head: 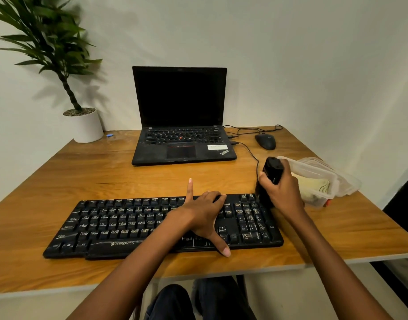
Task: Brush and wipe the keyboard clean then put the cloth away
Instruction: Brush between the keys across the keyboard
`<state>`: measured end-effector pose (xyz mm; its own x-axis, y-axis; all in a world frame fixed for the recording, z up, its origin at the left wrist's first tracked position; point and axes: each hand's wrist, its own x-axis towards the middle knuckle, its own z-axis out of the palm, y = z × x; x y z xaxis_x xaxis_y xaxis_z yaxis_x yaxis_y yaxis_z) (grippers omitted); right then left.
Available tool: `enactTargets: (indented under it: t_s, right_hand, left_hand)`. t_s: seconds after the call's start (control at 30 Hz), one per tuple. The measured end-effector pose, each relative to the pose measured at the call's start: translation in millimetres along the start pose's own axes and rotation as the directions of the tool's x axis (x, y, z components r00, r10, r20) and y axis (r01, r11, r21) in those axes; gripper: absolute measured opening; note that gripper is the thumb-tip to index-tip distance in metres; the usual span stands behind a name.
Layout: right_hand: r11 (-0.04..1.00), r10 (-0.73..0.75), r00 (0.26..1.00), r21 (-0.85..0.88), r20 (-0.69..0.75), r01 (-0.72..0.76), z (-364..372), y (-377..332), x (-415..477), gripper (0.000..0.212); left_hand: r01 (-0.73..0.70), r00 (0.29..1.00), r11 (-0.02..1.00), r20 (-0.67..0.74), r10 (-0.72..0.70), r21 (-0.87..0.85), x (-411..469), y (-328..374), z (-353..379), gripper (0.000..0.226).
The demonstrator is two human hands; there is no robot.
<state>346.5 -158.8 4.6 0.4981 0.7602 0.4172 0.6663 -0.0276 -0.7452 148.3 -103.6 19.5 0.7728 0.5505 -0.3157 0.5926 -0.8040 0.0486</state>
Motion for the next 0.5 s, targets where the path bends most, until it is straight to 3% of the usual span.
enactTargets:
  t_s: [0.1, 0.27, 0.4, 0.5]
  right_hand:
    - [0.992, 0.077, 0.997, -0.102, 0.02, -0.075, -5, 0, 12, 0.033]
    - [0.999, -0.004, 0.999, -0.032, -0.042, 0.003, 0, -5, 12, 0.036]
    - [0.993, 0.087, 0.996, -0.08, 0.018, -0.085, -2, 0, 11, 0.03]
    - [0.999, 0.031, 0.999, -0.024, -0.043, -0.032, -5, -7, 18, 0.031]
  left_hand:
    - [0.001, 1.0, 1.0, -0.002, -0.001, 0.003, -1, 0, 0, 0.126]
    - [0.004, 1.0, 1.0, 0.0, -0.004, -0.003, -2, 1, -1, 0.125]
    - [0.008, 1.0, 1.0, 0.001, -0.008, 0.0, -1, 1, -1, 0.126]
    - [0.008, 1.0, 1.0, 0.001, -0.008, 0.003, -1, 1, -1, 0.126]
